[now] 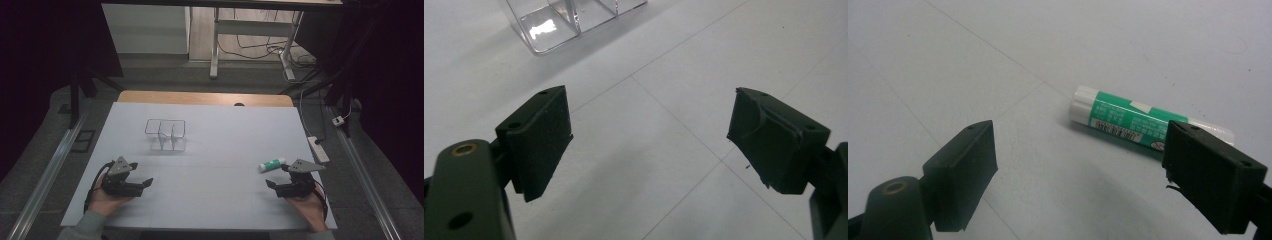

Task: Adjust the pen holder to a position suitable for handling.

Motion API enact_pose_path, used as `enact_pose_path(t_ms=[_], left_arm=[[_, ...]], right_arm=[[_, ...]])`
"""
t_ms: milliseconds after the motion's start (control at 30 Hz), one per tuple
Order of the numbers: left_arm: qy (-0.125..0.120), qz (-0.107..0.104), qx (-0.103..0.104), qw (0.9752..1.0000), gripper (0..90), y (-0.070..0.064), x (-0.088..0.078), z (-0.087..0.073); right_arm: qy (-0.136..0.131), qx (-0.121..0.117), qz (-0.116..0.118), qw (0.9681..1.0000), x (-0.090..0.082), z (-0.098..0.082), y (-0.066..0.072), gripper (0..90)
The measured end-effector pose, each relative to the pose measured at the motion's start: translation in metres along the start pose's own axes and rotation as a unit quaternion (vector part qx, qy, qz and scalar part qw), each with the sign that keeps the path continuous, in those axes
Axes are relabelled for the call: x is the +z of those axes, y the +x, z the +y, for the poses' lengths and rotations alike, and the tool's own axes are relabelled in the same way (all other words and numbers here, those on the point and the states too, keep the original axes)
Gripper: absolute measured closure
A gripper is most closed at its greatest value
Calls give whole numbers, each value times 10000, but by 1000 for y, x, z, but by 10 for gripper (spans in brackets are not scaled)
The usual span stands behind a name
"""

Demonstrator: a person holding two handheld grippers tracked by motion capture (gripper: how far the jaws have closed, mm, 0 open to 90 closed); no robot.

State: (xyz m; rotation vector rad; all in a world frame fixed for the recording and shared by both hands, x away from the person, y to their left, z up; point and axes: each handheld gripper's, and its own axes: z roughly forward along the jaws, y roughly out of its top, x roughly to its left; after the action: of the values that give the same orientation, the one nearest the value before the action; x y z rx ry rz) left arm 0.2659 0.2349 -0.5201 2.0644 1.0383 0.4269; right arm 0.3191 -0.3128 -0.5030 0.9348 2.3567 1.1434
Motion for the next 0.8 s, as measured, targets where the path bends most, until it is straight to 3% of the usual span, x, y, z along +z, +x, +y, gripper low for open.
enact_pose_path(t_ms=[300, 333, 800], left_arm=[[4, 13, -9, 10000, 173, 1, -1, -1], [3, 27, -6, 10000, 175, 1, -1, -1], [0, 78, 6, 10000, 182, 3, -1, -2]], right_arm=[[-8, 14, -8, 10000, 0, 0, 0, 147], [8, 3, -87, 10000, 1, 0, 0, 150], [-62, 16, 3, 10000, 2, 1, 1, 163]])
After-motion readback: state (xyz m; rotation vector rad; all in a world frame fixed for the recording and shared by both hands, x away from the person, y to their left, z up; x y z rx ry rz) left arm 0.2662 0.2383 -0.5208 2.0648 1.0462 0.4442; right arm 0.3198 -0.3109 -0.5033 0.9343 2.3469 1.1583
